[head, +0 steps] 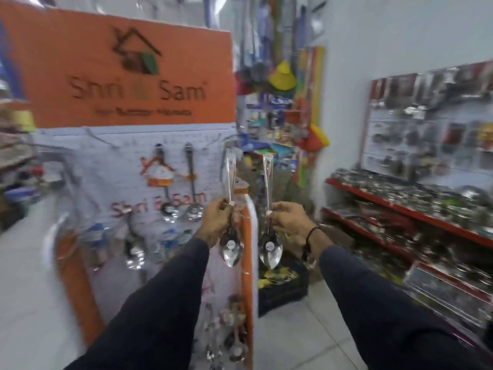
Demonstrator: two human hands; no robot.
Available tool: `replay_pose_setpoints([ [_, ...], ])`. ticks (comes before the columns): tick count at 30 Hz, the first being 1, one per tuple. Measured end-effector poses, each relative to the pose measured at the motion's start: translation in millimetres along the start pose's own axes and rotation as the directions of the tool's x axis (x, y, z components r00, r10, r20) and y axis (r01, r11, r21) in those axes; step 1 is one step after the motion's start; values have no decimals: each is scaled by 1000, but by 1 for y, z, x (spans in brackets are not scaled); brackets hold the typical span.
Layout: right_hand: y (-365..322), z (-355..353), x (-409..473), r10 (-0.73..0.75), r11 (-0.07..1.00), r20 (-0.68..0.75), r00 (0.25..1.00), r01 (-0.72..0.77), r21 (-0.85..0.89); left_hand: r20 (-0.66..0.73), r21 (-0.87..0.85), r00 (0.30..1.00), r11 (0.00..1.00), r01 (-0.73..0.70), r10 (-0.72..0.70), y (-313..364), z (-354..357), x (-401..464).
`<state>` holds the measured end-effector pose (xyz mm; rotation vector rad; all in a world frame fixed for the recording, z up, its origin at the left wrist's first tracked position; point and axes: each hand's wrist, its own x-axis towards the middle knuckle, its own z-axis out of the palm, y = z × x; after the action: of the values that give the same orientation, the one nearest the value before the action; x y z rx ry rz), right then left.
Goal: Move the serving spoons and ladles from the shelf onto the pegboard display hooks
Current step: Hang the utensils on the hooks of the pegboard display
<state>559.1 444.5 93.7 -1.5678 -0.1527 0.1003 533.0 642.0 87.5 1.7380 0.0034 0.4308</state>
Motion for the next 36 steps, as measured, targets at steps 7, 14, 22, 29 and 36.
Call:
replay_pose_setpoints([
  [7, -35, 98, 7, -31, 999, 192, 981, 38, -30, -228, 97, 973, 995, -3, 25, 6, -99, -1],
  [14, -51, 147, 22, -24, 994, 265, 964, 53, -101, -321, -27, 947, 999, -23, 13, 10, -146, 15],
  [22, -49, 169, 38, -35, 993, 295, 955, 66, -96, -294, -29, 952, 997, 76, -82, -5, -161, 34],
  [29, -57, 180, 52, -38, 989, 391, 920, 90, -116, -367, 37, 923, 989, 140, -117, -11, -167, 62],
  [36, -40, 198, 72, -104, 955, 389, 915, 201, -218, -370, 12, 918, 987, 159, -143, -27, -170, 84],
])
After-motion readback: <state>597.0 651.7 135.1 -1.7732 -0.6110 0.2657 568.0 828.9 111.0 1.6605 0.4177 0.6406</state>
